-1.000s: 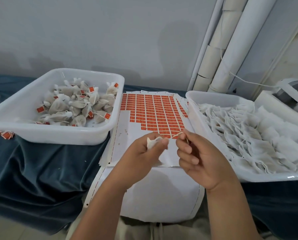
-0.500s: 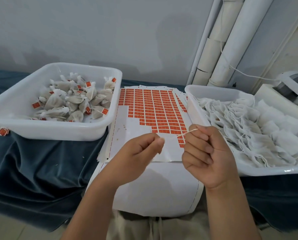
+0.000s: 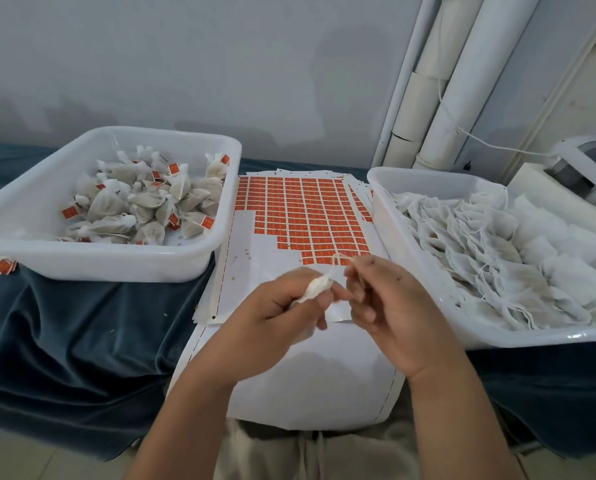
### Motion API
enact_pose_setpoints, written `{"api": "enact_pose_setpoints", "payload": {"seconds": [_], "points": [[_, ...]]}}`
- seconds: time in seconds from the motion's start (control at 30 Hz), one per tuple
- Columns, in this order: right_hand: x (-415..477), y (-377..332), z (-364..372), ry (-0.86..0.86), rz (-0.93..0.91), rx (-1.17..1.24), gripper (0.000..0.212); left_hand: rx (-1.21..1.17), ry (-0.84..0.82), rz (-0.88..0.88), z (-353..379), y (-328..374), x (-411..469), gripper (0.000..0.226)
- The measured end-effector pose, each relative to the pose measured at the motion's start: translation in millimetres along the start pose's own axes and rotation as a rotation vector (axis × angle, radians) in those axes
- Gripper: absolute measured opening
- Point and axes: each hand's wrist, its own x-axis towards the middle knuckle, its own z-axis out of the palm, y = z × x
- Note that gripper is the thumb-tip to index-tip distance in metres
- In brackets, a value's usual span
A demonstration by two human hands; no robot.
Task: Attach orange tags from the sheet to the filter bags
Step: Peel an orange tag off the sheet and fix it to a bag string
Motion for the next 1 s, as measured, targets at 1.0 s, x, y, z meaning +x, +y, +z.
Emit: {"api": "enact_pose_setpoints", "payload": {"seconds": [1.0], "points": [[-19.4, -58.8, 21.6, -0.215, -0.416, -1.232, 0.014, 0.439, -0.167, -0.037, 3.4, 11.7, -8.1, 0.02]]}}
